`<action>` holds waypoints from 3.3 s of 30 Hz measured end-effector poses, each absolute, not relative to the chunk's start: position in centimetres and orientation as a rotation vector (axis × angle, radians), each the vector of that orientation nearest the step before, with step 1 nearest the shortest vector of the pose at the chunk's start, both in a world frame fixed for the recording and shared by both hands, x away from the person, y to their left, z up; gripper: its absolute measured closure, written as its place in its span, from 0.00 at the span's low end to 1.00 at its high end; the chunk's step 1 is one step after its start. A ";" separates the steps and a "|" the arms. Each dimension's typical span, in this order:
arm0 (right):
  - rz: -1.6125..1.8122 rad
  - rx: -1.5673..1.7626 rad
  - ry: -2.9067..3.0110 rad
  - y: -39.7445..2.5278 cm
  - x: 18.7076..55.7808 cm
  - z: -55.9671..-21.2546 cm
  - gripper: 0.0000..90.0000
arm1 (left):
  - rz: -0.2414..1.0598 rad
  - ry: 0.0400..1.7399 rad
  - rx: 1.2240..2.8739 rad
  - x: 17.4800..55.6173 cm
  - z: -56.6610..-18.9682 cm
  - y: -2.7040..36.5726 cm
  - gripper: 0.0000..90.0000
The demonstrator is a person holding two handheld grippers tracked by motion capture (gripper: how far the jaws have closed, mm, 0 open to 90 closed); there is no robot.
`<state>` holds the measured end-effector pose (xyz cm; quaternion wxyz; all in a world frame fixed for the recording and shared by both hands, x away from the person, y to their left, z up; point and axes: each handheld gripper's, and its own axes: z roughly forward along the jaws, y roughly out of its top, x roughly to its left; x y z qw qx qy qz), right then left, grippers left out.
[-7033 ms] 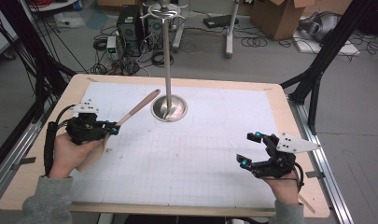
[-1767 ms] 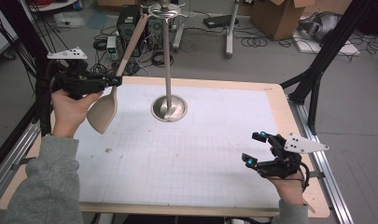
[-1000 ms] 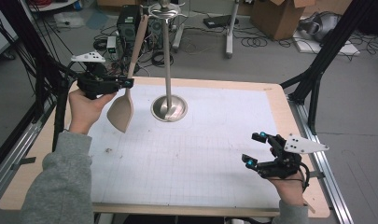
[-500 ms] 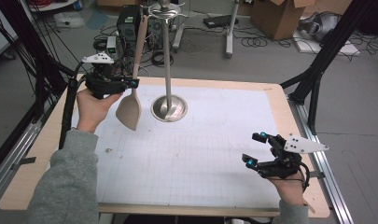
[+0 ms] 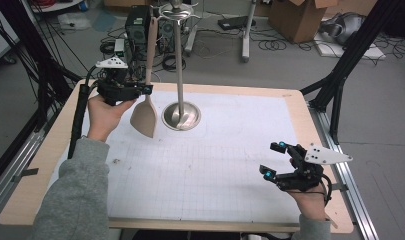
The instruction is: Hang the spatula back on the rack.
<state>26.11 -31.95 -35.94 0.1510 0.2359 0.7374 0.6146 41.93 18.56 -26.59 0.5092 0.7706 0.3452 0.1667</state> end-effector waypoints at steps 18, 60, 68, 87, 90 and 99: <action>1.761 0.677 2.121 -31.9 26.1 -35.9 0.16 | 0.445 0.835 1.748 40.7 -26.2 19.2 0.71; 1.767 0.667 2.124 -31.1 27.2 -35.7 0.16 | 0.535 0.876 1.696 31.1 -31.4 27.0 0.02; 1.755 0.667 2.124 -30.9 27.1 -35.6 0.16 | 0.539 0.857 1.682 29.2 -32.2 27.9 0.02; 1.759 0.697 2.082 -31.5 27.3 -35.6 0.16 | 0.618 0.915 1.655 26.4 -33.8 29.4 0.02; 1.755 0.698 2.067 -31.6 27.3 -35.5 0.16 | 0.636 0.939 1.640 26.2 -34.0 29.8 0.02; 1.740 0.713 2.005 -32.2 26.7 -35.1 0.16 | 0.663 0.956 1.602 25.6 -34.5 30.3 0.02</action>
